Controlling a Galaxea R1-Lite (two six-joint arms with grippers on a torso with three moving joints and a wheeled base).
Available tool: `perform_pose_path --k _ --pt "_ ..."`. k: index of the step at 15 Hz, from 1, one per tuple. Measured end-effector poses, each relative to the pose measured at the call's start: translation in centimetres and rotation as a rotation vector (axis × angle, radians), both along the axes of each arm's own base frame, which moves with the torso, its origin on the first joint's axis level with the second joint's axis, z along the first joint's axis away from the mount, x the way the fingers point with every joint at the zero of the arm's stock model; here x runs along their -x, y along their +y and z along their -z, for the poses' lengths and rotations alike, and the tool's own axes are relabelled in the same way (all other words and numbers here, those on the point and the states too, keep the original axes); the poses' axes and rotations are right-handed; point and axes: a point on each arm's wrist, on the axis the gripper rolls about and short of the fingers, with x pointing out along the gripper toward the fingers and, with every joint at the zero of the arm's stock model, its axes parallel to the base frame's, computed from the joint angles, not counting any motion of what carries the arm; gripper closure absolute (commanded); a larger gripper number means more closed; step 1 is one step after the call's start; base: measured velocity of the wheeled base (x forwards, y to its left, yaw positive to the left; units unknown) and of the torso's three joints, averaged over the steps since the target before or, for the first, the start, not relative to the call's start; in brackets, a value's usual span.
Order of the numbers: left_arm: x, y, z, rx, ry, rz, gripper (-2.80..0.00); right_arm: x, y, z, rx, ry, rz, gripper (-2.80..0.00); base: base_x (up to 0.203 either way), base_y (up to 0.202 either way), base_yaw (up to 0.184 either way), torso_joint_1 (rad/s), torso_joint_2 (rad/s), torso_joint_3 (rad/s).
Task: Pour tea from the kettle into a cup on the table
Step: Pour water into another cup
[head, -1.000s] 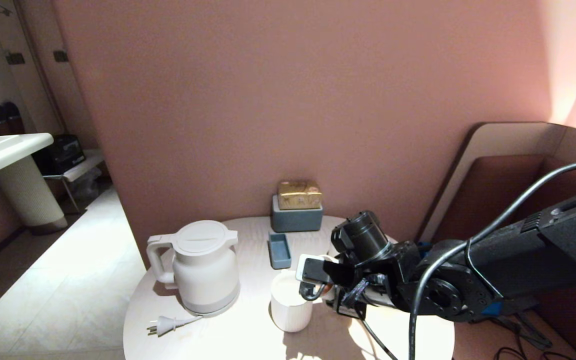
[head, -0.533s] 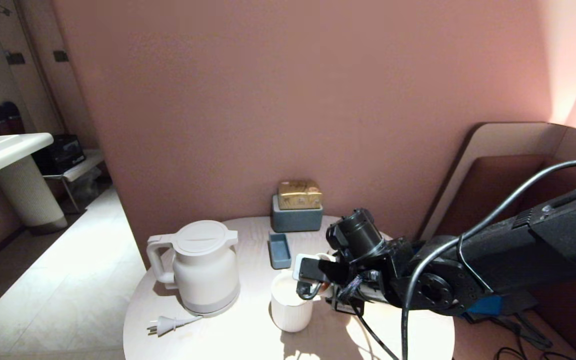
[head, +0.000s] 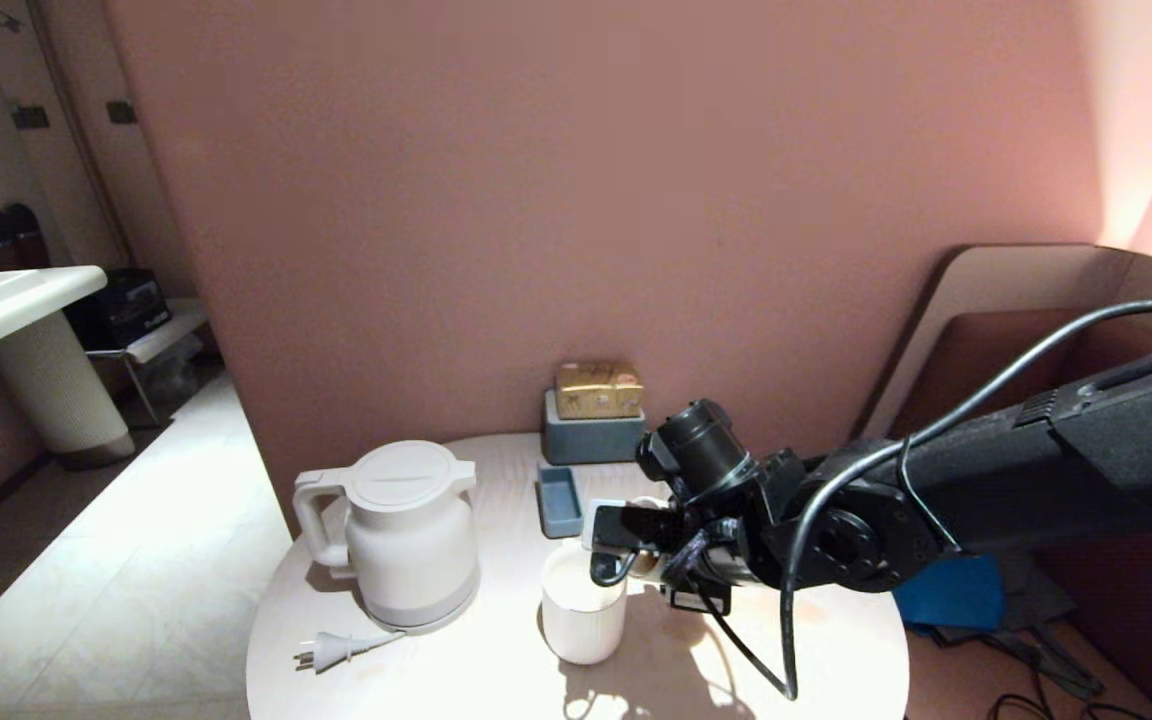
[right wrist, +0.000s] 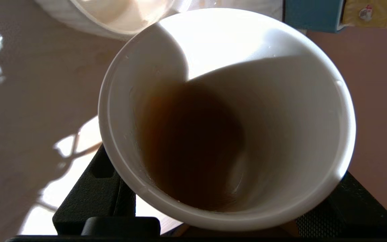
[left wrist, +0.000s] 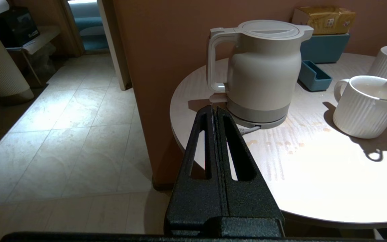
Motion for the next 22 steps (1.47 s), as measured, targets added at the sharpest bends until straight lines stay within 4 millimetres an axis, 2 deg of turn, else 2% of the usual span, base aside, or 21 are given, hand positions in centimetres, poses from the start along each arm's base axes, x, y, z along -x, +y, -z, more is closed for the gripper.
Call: perform_pose_path --k 11,22 --pt "0.0 0.0 0.0 0.000 0.000 0.000 0.00 -0.6 2.4 0.5 0.058 -0.003 -0.027 0.00 0.000 0.000 0.000 0.000 0.00 0.000" --pt "0.0 0.0 0.0 0.001 0.001 0.000 0.00 -1.2 2.9 1.7 0.115 0.014 -0.031 0.00 0.000 0.000 0.000 0.000 0.00 0.000"
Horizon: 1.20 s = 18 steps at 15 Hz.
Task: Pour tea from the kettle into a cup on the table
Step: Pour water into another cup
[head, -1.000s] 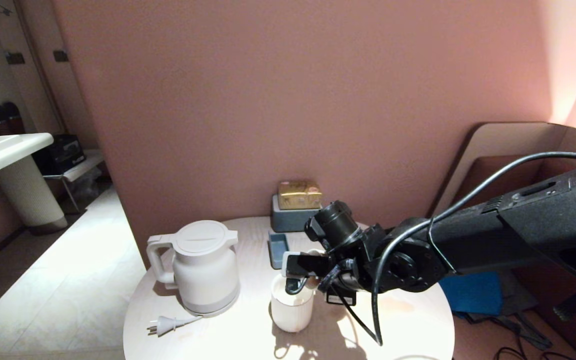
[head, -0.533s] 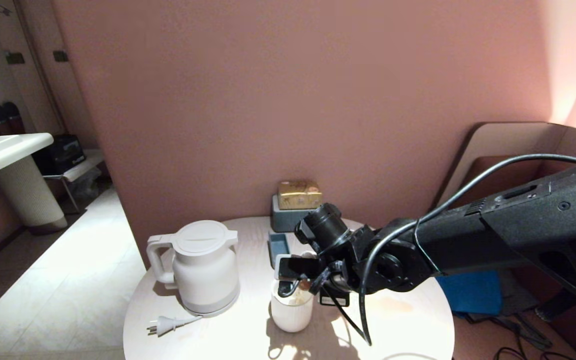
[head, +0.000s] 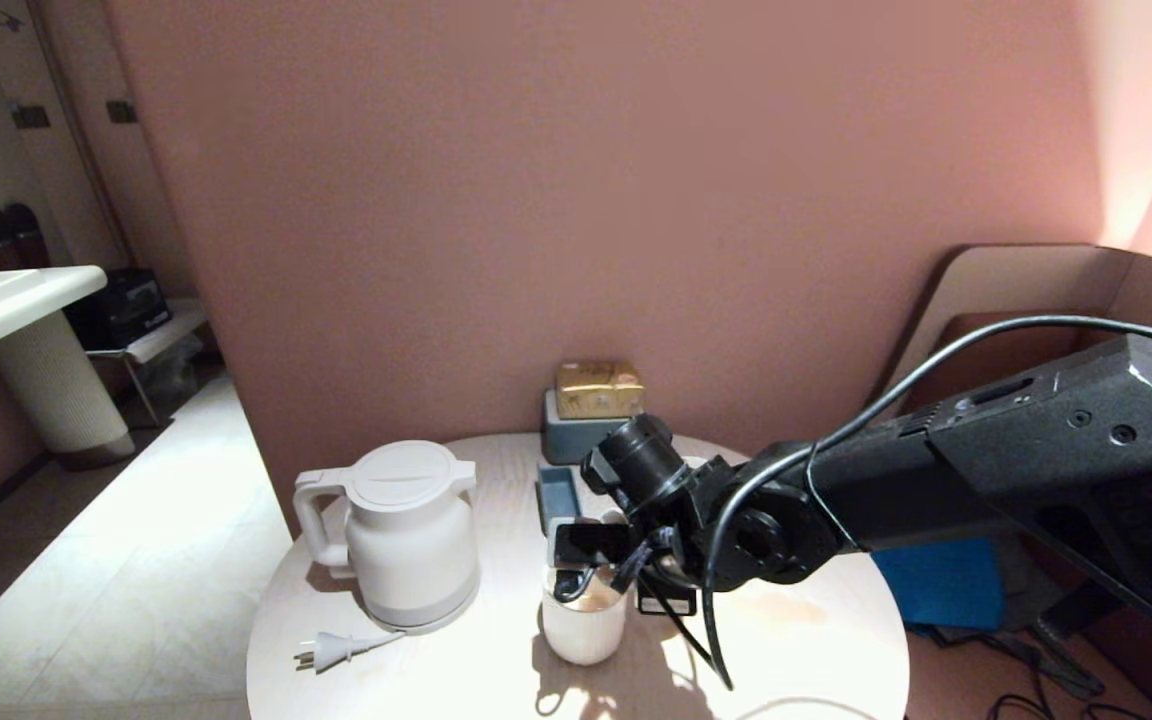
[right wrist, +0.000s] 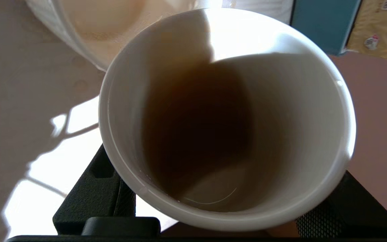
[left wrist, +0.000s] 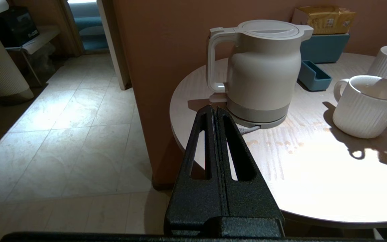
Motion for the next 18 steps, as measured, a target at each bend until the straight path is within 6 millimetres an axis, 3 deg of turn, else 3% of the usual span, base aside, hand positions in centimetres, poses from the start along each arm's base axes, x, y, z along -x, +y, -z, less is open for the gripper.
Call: perform_pose_path --k 18 --pt "0.0 0.0 0.0 0.000 0.000 0.000 0.00 -1.6 1.3 -0.1 0.130 0.009 -0.015 0.00 0.000 0.000 0.000 0.000 0.00 0.000"
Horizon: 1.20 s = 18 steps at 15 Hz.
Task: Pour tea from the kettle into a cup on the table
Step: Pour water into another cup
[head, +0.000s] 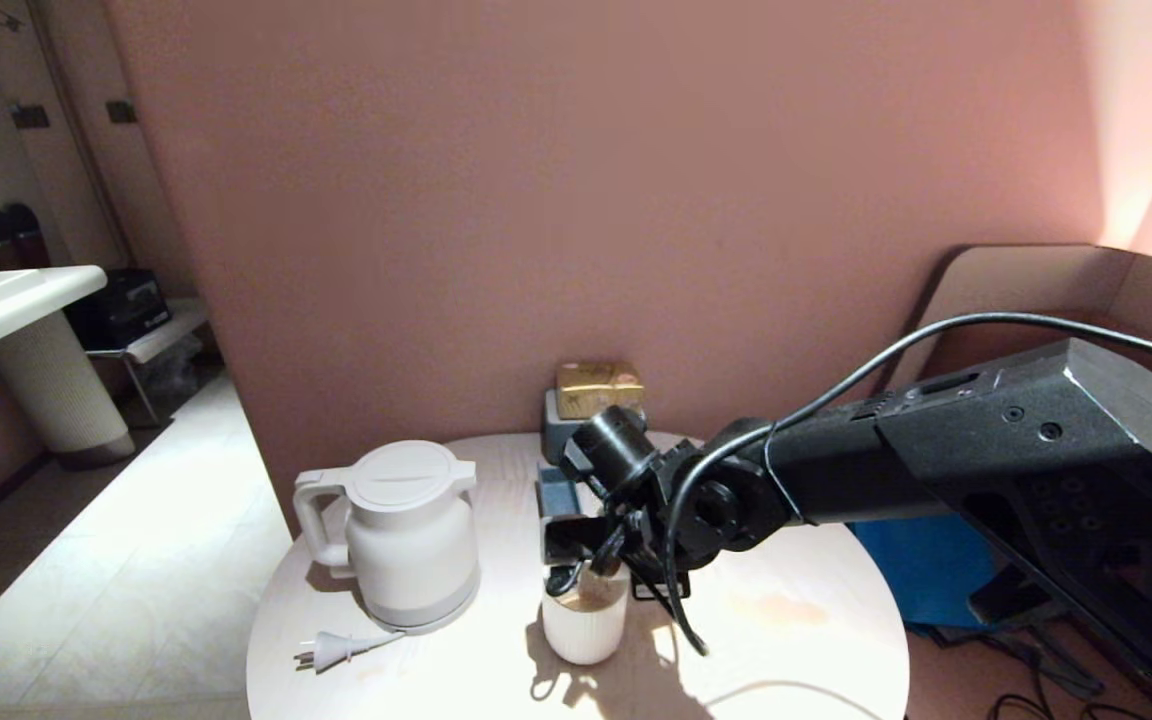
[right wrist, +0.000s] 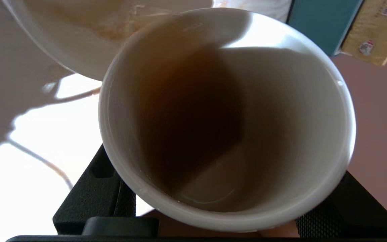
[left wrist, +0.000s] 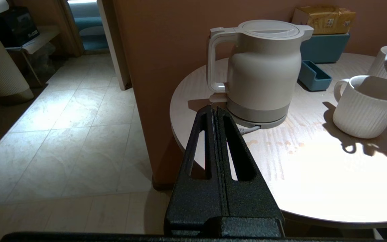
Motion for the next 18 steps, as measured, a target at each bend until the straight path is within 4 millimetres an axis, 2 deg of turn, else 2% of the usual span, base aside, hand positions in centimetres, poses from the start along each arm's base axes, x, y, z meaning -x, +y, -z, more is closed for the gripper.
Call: perform_pose_path --k 12,18 --pt "0.0 0.0 0.0 0.000 0.000 0.000 0.00 -0.5 1.1 -0.7 0.123 -0.030 -0.045 0.00 0.000 0.000 0.000 0.000 0.00 0.000" --pt "0.0 0.0 0.0 0.000 0.000 0.000 0.00 -0.7 1.7 -0.4 0.195 -0.037 -0.091 0.00 0.000 0.000 0.000 0.000 0.00 0.000"
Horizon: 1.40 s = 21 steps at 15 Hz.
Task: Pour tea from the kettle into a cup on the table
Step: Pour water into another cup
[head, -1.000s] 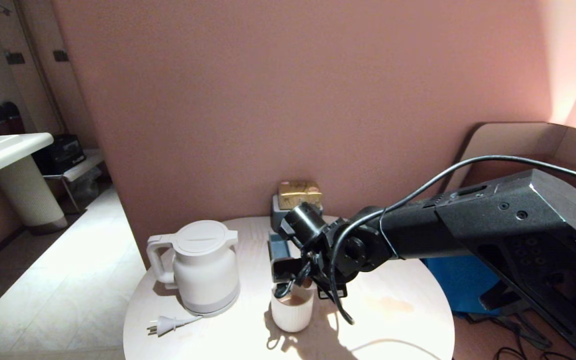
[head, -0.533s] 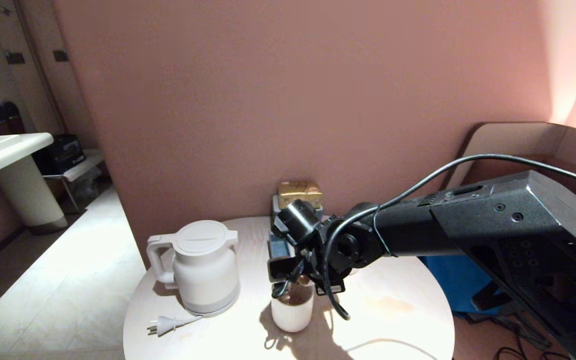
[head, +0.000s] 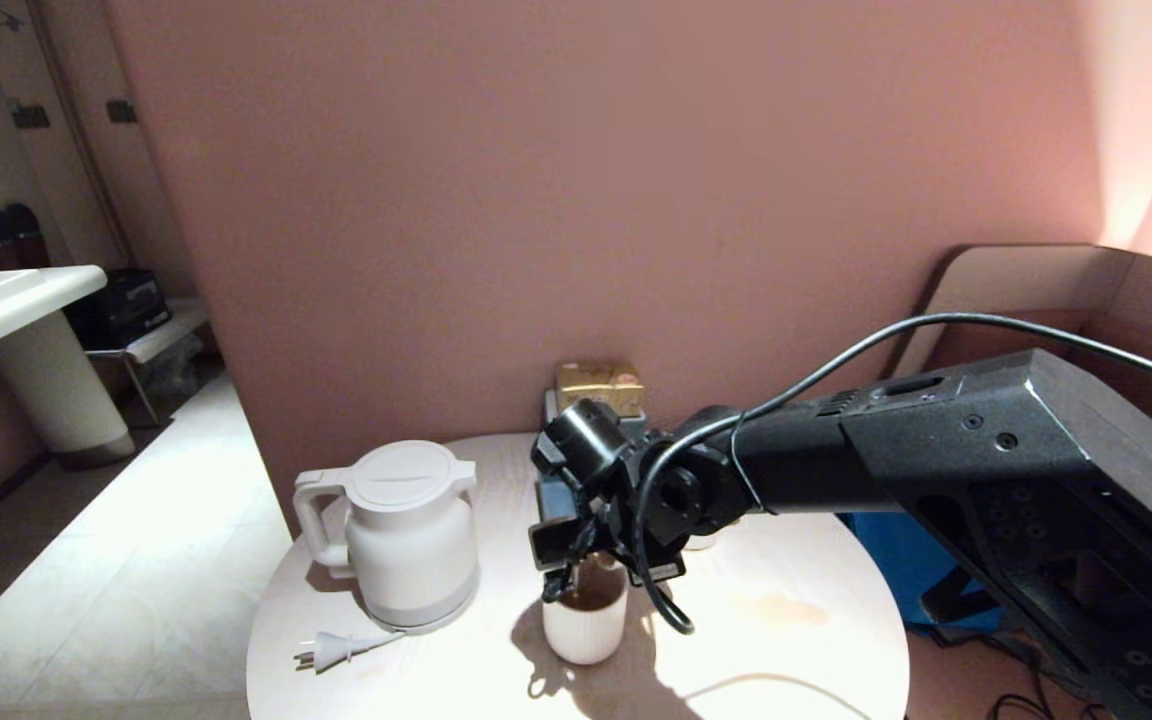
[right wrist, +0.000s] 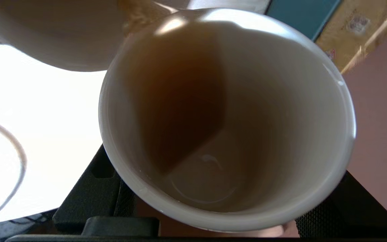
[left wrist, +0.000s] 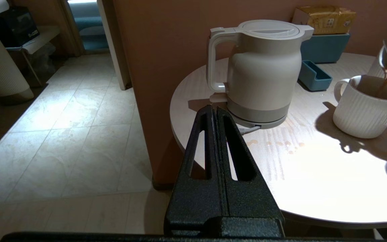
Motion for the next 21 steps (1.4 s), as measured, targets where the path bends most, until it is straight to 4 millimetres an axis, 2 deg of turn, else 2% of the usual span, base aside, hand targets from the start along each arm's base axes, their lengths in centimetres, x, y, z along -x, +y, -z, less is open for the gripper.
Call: perform_pose_path --k 14,21 --pt "0.0 0.0 0.0 0.000 0.000 0.000 0.00 -0.2 1.7 -0.6 0.165 0.026 -0.048 0.00 0.000 0.000 0.000 0.000 0.00 0.000" --pt "0.0 0.0 0.0 0.000 0.000 0.000 0.00 -0.6 1.9 -0.1 0.238 0.029 -0.073 0.00 0.000 0.000 0.000 0.000 0.00 0.000"
